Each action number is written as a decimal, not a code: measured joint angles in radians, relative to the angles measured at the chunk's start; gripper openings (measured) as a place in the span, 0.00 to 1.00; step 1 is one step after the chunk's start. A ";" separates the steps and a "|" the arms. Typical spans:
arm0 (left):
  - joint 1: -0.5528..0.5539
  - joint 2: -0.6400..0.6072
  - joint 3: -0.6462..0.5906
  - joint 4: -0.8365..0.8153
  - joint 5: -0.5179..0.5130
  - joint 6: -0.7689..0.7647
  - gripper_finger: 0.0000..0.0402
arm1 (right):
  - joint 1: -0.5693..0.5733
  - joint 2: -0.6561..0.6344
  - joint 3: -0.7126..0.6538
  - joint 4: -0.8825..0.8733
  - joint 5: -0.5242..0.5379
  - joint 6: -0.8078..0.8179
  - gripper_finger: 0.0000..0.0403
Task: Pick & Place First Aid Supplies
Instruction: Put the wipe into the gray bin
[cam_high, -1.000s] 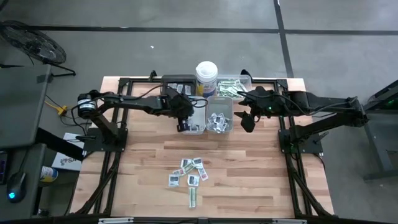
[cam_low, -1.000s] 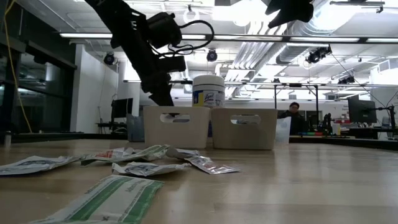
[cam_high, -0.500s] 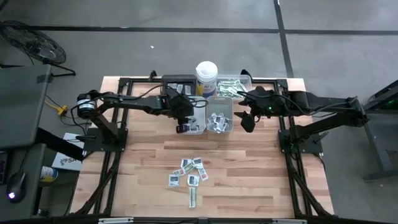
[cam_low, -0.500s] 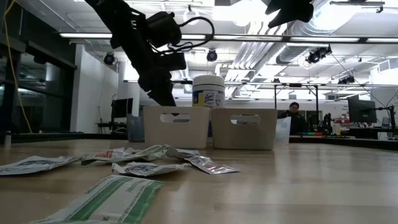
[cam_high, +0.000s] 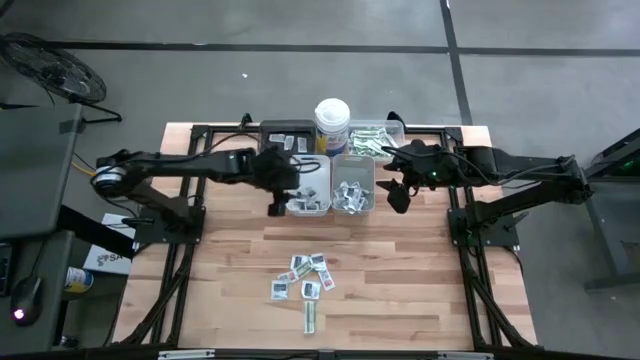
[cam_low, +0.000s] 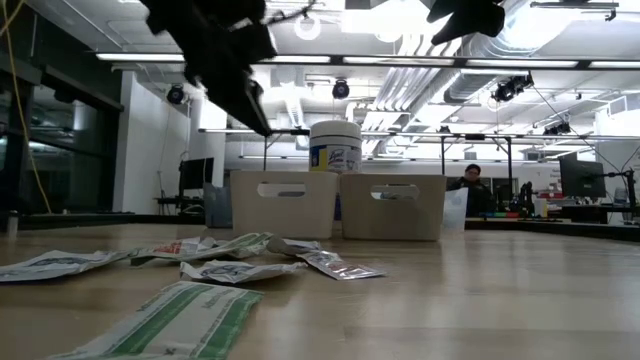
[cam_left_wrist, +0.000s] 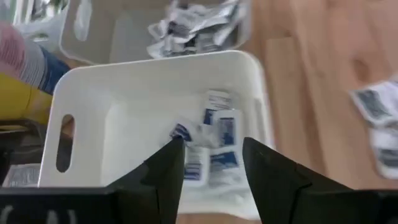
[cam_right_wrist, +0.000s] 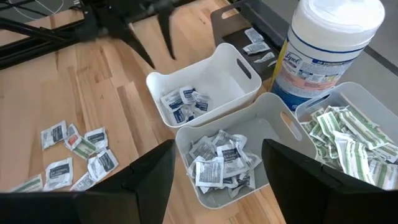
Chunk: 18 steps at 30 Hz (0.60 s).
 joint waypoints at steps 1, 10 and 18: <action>-0.012 -0.025 0.000 -0.027 -0.004 0.004 0.39 | 0.000 0.000 0.000 0.000 -0.003 0.000 0.58; -0.210 -0.146 0.000 -0.280 -0.028 -0.007 0.37 | 0.000 0.000 0.000 -0.003 -0.010 -0.002 0.58; -0.473 -0.138 0.000 -0.373 -0.116 -0.192 0.37 | 0.000 0.000 0.000 -0.003 -0.020 -0.003 0.58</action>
